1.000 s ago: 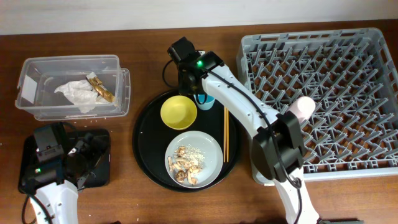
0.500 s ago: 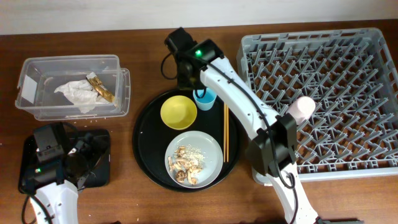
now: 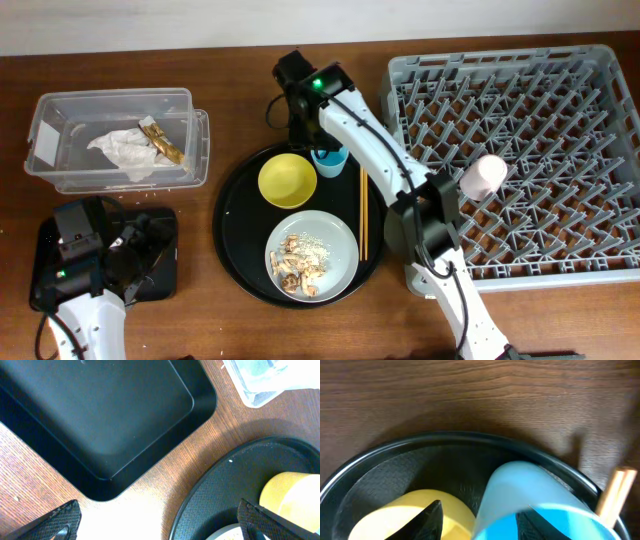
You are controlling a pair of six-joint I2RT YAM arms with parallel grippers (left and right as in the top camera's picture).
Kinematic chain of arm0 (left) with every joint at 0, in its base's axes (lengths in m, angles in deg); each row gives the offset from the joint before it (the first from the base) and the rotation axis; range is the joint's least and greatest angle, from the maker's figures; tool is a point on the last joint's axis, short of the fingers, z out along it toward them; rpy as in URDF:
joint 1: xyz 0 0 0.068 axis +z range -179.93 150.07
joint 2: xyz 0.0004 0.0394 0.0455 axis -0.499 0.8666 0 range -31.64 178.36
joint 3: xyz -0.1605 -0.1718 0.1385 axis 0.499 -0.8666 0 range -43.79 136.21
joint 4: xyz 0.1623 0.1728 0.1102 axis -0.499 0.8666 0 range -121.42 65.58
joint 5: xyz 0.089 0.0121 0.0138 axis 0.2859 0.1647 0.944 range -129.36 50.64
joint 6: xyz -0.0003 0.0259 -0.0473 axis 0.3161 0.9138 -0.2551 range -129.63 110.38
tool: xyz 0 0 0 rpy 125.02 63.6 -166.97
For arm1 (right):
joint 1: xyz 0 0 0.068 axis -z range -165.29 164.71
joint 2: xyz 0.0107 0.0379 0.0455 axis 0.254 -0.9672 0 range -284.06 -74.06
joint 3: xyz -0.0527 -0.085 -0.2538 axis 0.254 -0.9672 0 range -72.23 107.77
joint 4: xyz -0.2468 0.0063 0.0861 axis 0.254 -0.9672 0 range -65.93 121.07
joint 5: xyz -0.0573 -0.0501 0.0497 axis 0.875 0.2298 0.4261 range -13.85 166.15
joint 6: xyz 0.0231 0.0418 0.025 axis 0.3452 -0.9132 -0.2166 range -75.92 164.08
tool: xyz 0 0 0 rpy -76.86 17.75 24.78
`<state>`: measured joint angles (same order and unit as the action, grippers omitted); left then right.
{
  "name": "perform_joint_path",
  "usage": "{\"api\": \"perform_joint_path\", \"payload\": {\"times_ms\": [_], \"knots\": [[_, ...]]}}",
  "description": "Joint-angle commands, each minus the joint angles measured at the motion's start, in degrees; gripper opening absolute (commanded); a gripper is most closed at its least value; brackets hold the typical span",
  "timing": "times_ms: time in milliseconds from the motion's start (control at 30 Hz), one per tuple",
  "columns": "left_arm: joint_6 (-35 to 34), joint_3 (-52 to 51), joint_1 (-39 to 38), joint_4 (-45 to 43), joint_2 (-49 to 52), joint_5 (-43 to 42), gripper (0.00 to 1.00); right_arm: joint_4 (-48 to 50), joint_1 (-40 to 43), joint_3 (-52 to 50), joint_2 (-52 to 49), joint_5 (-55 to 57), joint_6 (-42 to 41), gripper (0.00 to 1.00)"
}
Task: Sort waste into correct bins and load items into the dishwasher rack
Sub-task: 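Move the right gripper back to the tray and grasp the blue cup, then place the blue cup in the dish rack beside the pink cup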
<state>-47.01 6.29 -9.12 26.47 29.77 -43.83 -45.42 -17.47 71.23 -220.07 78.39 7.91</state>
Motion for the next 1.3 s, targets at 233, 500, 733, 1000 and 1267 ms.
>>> {"api": "perform_joint_path", "payload": {"times_ms": [233, 500, 733, 1000, 1267], "knots": [[-0.57, 0.00, 0.35, 0.07, -0.02, -0.22, 0.99, -5.14, 0.63, 3.21, 3.65, -0.35, -0.07, 0.04], [-0.57, 0.00, 0.35, 0.07, -0.02, -0.22, 0.99, -20.85, 15.96, 9.03, 21.59, -1.51, 11.43, 0.04], [-0.57, 0.00, 0.35, 0.07, -0.02, -0.22, 0.99, -20.85, 33.57, -6.95, 37.16, -17.31, 25.42, 0.04], [-0.57, 0.00, 0.35, 0.07, -0.02, -0.22, 0.99, -20.85, 45.68, -39.32, 41.42, -59.56, 62.88, 0.04], [-0.57, 0.00, 0.35, 0.07, -0.02, -0.22, 0.99, -9.55, 52.06, -70.53, 40.74, -77.88, 73.85, 0.04]]}}
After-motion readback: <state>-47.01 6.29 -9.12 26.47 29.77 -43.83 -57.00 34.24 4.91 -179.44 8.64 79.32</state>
